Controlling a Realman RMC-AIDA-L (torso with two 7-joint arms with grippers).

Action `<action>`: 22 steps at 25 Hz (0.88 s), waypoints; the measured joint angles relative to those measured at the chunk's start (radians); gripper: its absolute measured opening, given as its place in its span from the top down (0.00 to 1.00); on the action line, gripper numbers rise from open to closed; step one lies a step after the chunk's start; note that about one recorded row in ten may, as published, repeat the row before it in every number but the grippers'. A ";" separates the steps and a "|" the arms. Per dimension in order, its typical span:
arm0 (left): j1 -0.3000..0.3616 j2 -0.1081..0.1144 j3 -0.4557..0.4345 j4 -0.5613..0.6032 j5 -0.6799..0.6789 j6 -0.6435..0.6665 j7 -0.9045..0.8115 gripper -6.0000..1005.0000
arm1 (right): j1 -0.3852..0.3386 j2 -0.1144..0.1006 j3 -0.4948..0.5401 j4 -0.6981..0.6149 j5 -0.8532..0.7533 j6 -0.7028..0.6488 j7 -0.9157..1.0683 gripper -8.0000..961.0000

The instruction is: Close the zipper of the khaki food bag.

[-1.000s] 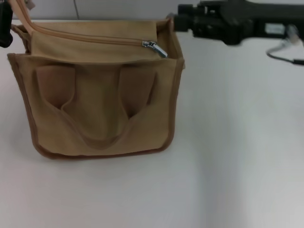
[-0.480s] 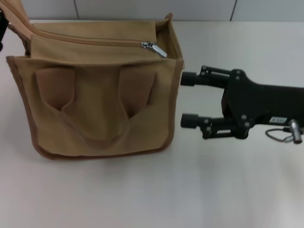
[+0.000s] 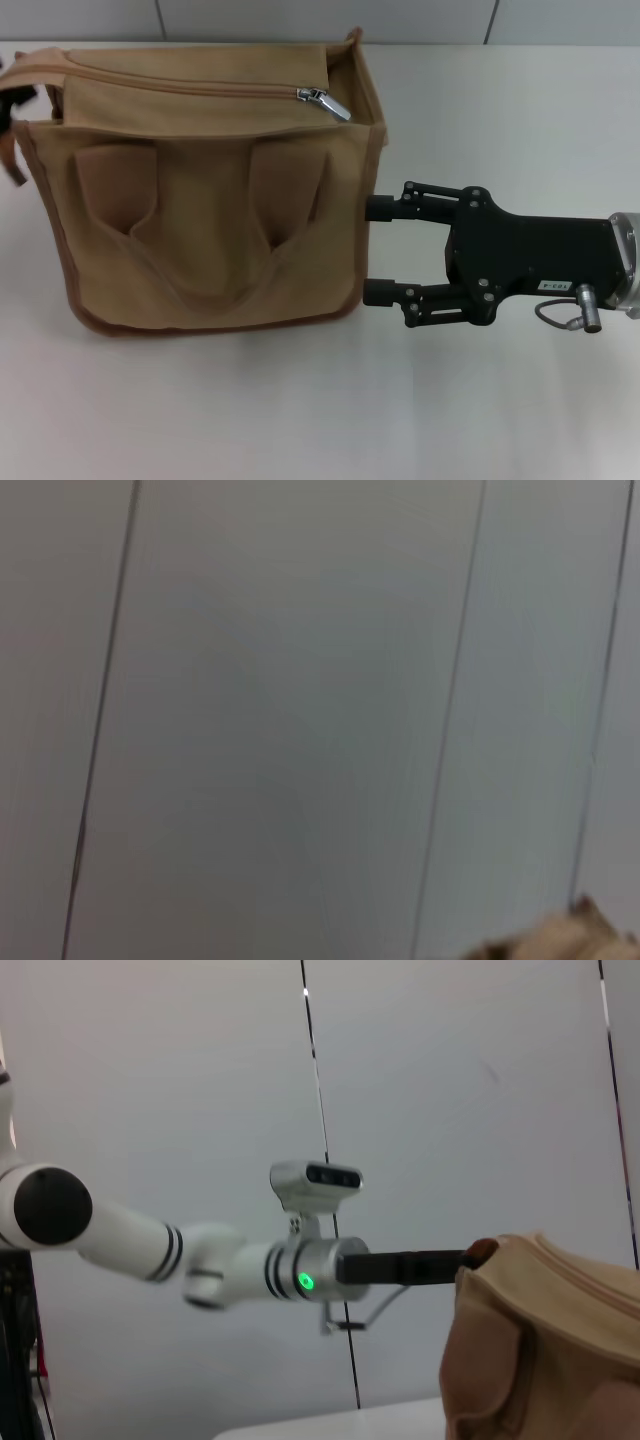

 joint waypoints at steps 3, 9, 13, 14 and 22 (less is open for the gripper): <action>0.035 0.053 -0.008 0.063 0.061 0.052 -0.102 0.38 | 0.008 0.000 0.000 0.008 -0.013 0.016 -0.001 0.15; 0.055 0.148 -0.040 0.079 0.085 0.255 -0.187 0.21 | 0.038 0.001 -0.007 0.040 -0.051 0.054 -0.001 0.15; 0.042 0.171 0.033 0.053 0.080 0.355 -0.213 0.20 | 0.049 0.003 -0.031 0.050 -0.059 0.062 -0.003 0.15; 0.038 0.163 0.060 0.053 0.078 0.355 -0.213 0.20 | 0.049 0.003 -0.036 0.052 -0.059 0.062 -0.007 0.15; -0.066 0.038 0.344 -0.057 0.110 0.348 -0.051 0.20 | 0.052 0.007 -0.040 0.120 -0.054 0.062 -0.084 0.15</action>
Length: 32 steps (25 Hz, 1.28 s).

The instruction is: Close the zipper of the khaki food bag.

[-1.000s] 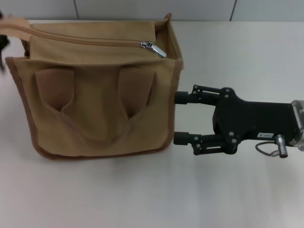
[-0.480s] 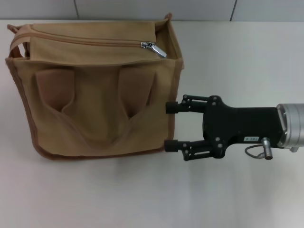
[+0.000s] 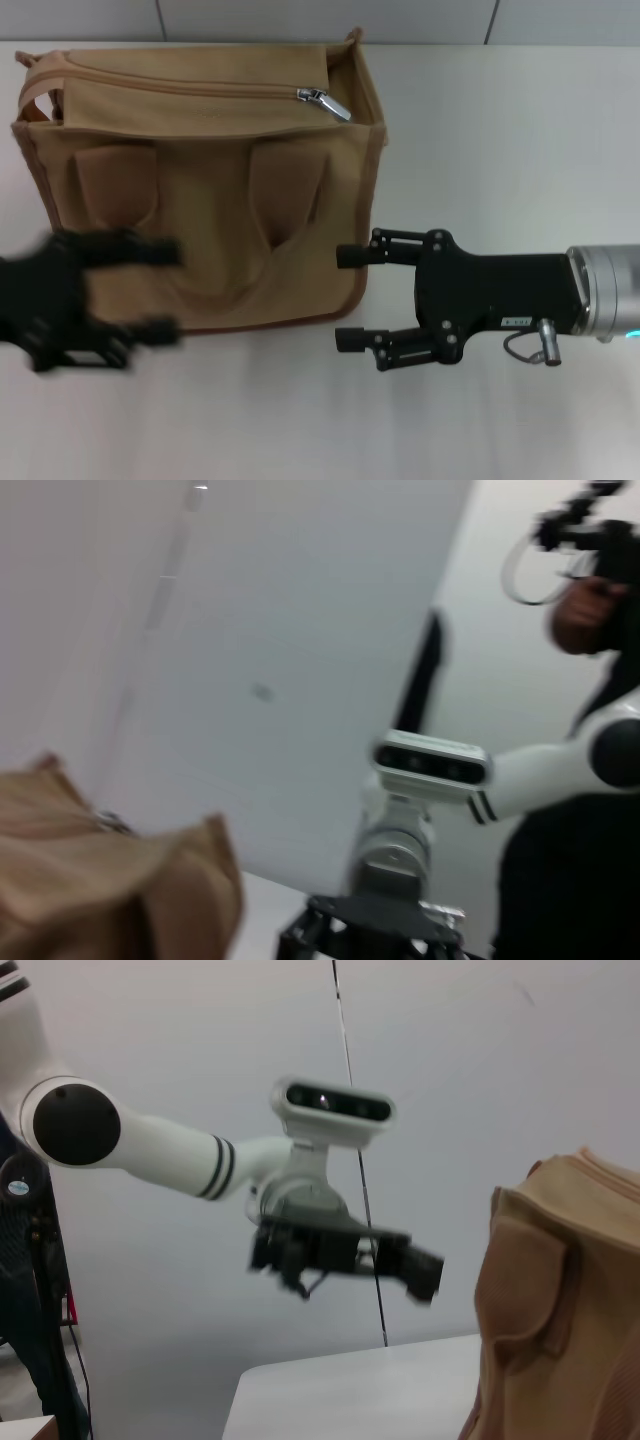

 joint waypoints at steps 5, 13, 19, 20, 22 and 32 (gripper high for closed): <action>-0.040 -0.066 0.009 -0.078 0.139 -0.070 0.104 0.20 | 0.001 0.001 0.012 0.091 0.003 0.009 -0.094 0.15; -0.045 -0.102 0.004 -0.132 0.223 -0.183 0.177 0.20 | -0.005 0.004 0.005 0.140 0.005 0.037 -0.150 0.15; -0.035 -0.097 -0.041 -0.136 0.219 -0.174 0.190 0.20 | -0.006 0.004 0.003 0.150 0.004 0.051 -0.159 0.15; -0.034 -0.097 -0.046 -0.136 0.219 -0.173 0.190 0.20 | -0.006 0.004 0.003 0.153 0.004 0.052 -0.162 0.15; -0.033 -0.096 -0.049 -0.136 0.220 -0.173 0.190 0.20 | -0.006 0.004 0.003 0.155 0.004 0.053 -0.166 0.15; -0.033 -0.093 -0.056 -0.136 0.219 -0.165 0.191 0.20 | -0.006 0.004 0.005 0.160 0.004 0.060 -0.168 0.15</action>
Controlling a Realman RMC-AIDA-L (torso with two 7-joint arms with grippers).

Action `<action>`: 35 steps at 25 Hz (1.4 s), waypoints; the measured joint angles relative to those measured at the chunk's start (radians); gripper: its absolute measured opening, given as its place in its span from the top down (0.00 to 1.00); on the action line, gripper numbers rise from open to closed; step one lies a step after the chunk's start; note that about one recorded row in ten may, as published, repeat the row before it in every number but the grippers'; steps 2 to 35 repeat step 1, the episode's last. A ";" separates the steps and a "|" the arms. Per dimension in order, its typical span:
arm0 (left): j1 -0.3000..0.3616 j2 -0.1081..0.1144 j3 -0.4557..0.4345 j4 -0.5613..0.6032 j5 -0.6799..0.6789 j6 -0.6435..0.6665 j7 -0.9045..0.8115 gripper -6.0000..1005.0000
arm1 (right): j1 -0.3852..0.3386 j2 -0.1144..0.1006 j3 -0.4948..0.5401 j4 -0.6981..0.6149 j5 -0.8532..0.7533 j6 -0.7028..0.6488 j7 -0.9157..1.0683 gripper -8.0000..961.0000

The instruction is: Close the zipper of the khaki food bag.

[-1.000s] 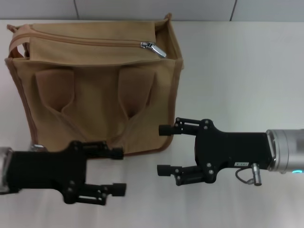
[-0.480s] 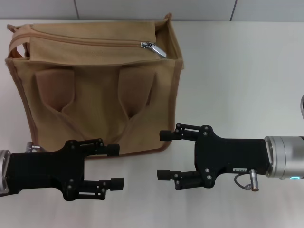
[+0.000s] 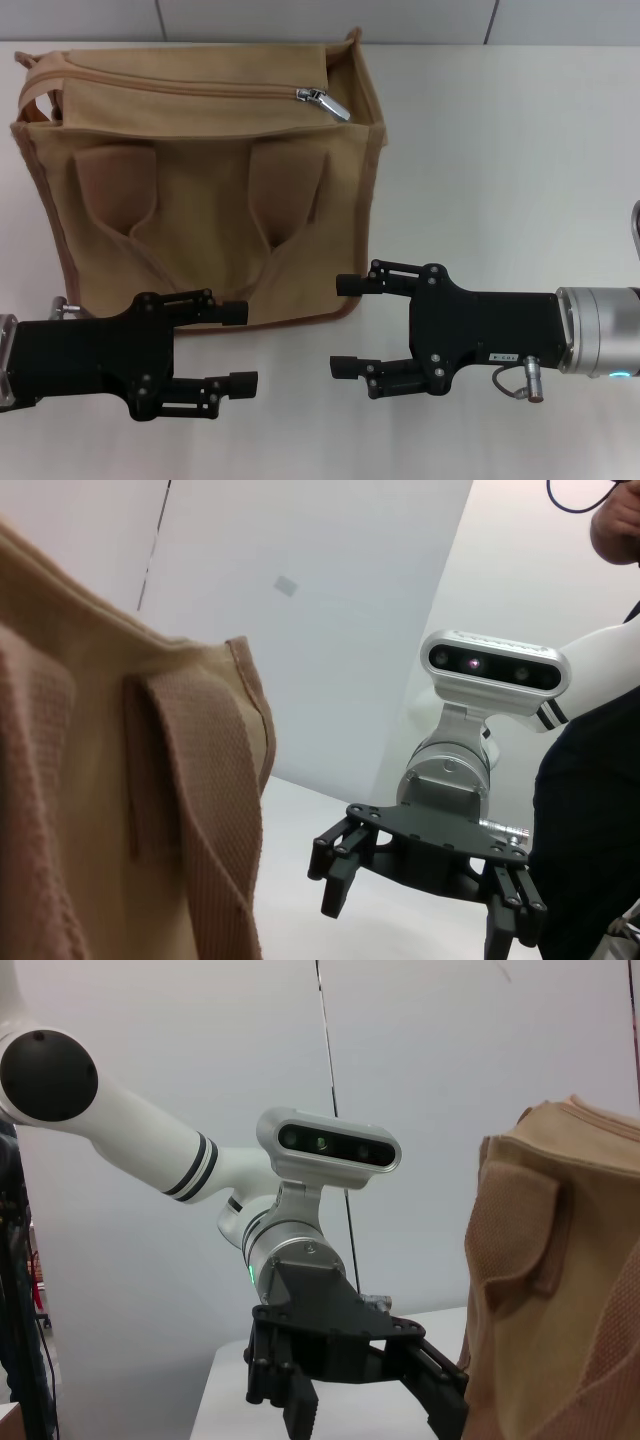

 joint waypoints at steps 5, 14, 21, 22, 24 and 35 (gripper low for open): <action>0.000 0.000 -0.003 0.000 0.000 0.000 0.000 0.20 | 0.000 0.000 0.000 0.000 0.000 0.000 0.000 0.15; 0.000 0.000 -0.003 0.000 0.000 0.000 0.000 0.20 | 0.000 0.000 0.000 0.000 0.000 0.000 0.000 0.15; 0.000 0.000 -0.003 0.000 0.000 0.000 0.000 0.20 | 0.000 0.000 0.000 0.000 0.000 0.000 0.000 0.15; 0.000 0.000 -0.003 0.000 0.000 0.000 0.000 0.20 | 0.000 0.000 0.000 0.000 0.000 0.000 0.000 0.15; 0.000 0.000 -0.003 0.000 0.000 0.000 0.000 0.20 | 0.000 0.000 0.000 0.000 0.000 0.000 0.000 0.15; 0.000 0.000 -0.003 0.000 0.000 0.000 0.000 0.20 | 0.000 0.000 0.000 0.000 0.000 0.000 0.000 0.15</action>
